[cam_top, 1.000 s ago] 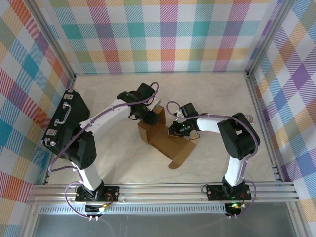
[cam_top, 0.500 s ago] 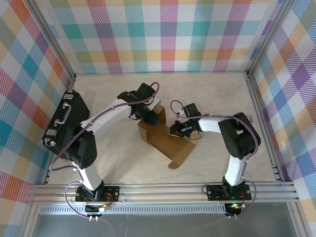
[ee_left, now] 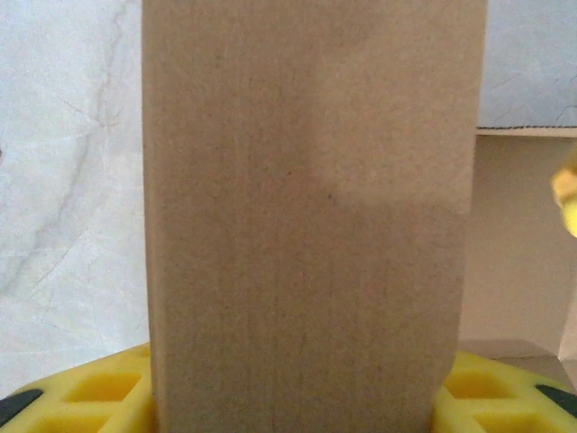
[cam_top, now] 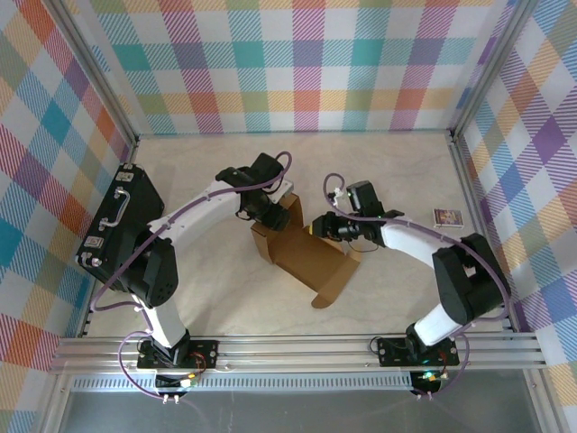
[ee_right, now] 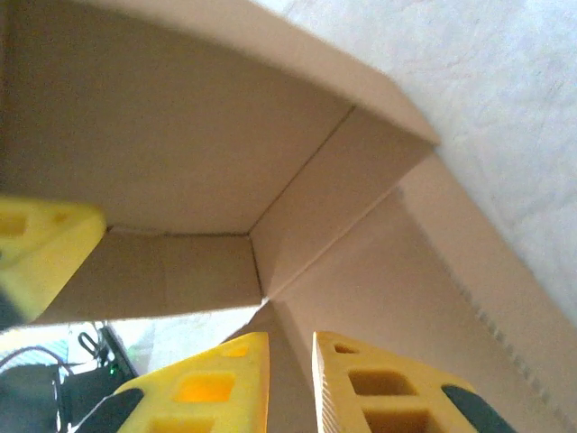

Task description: Fold the paper box

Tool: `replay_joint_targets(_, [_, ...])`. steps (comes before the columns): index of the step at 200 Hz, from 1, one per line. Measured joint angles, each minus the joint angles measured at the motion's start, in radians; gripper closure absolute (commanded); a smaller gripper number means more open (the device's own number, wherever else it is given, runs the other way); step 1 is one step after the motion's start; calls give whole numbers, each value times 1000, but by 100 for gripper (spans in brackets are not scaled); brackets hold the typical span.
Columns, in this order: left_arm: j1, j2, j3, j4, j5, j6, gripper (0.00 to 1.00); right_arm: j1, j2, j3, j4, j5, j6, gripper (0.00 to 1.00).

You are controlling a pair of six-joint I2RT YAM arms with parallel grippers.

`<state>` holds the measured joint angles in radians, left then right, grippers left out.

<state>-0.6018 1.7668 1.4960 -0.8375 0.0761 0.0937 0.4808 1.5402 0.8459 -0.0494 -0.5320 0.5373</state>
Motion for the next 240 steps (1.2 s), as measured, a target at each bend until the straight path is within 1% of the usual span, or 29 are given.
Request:
replay_joint_targets(13, [0,3,0,-2,0,0,47,37,-40,-40,-1,-5,-2,79])
replay_joint_targets(66, [0,7,0,-2,-4,0,47,257,-150,-217,35,-2,43,79])
replay_joint_targets(98, [0,7,0,-2,-5,0,47,349,-159,-227,40,23,59,79])
replay_joint_targets(115, [0,7,0,-2,-8,0,47,380,-145,-221,48,32,65,79])
replay_joint_targets(150, [0,7,0,-2,-8,0,47,388,-75,-193,45,57,71,79])
replay_joint_targets(187, [0,7,7,-2,-10,0,47,389,3,-87,-40,126,40,79])
replay_joint_targets(200, [0,7,8,-4,-8,1,47,371,18,-64,-46,140,30,80])
replay_joint_targets(221, [0,7,8,-6,-8,4,47,314,32,-61,-42,147,31,80])
replay_joint_targets(240, [0,7,8,-10,-3,4,47,267,89,-56,-34,140,35,81])
